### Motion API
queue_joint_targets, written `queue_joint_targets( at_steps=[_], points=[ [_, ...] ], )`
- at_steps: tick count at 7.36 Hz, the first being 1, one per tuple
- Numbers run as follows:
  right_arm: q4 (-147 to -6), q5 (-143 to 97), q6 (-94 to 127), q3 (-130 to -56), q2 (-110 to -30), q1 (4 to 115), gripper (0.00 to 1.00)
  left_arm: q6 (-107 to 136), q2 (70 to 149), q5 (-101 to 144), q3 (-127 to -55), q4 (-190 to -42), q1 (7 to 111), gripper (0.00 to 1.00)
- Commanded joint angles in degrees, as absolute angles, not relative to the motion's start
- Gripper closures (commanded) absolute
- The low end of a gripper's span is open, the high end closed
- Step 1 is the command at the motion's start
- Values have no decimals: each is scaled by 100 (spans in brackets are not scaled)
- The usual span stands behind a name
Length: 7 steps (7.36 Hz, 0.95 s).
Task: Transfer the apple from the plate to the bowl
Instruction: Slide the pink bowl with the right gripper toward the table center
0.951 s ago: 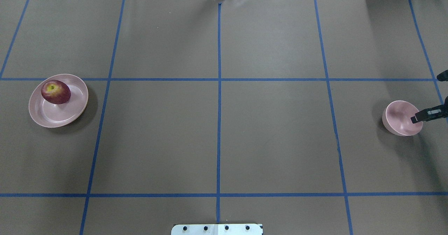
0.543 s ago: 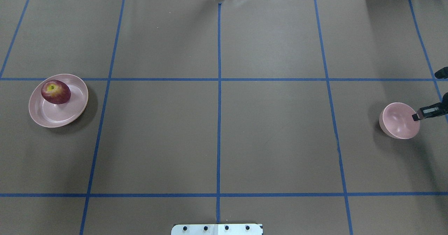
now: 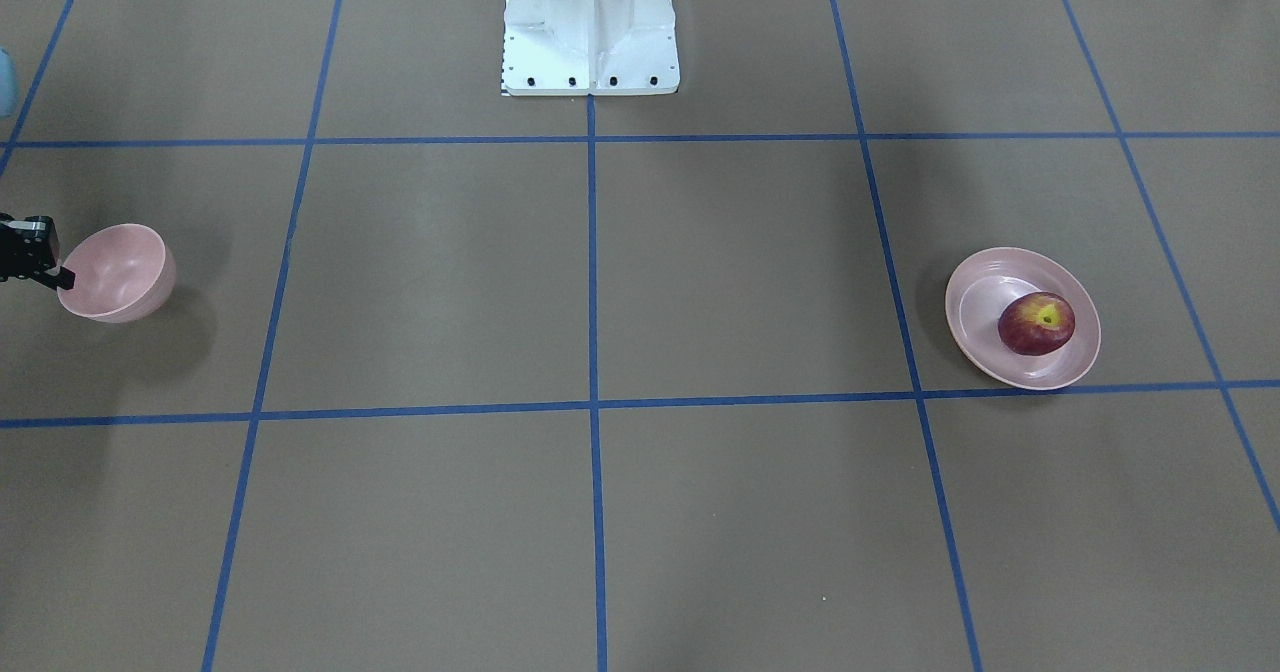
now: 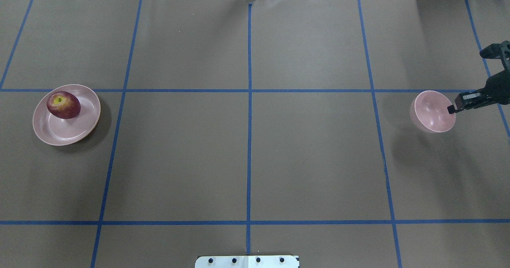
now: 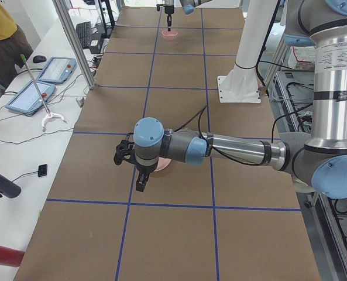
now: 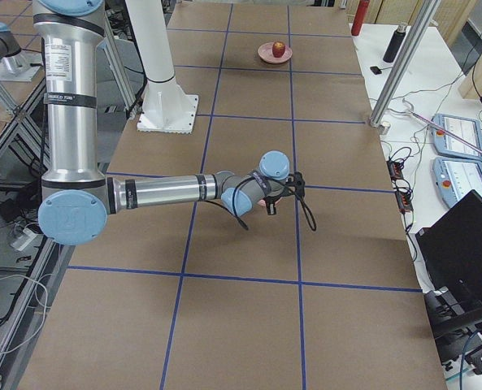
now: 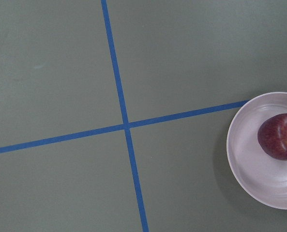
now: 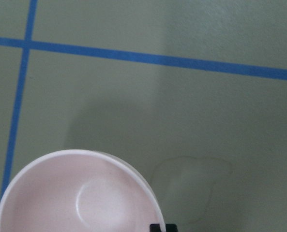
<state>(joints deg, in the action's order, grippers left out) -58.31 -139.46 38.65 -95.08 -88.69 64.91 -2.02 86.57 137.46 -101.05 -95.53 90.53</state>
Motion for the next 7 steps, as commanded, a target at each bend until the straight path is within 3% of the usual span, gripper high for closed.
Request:
queue_joint_targets(
  at_steps=[1, 4, 7],
  points=[
    [-5924, -13896, 5249, -9589, -8037, 6024, 100, -193, 8657, 13746, -10107, -9554, 9053, 2],
    [-5976, -12775, 6956, -9615, -7052, 4751, 100, -193, 8657, 13746, -10099, -9536, 9044, 2],
    [-7483, -11554, 7689, -9633, -5787, 3704, 100, -193, 8657, 13746, -10090, -9536, 9044, 2]
  ],
)
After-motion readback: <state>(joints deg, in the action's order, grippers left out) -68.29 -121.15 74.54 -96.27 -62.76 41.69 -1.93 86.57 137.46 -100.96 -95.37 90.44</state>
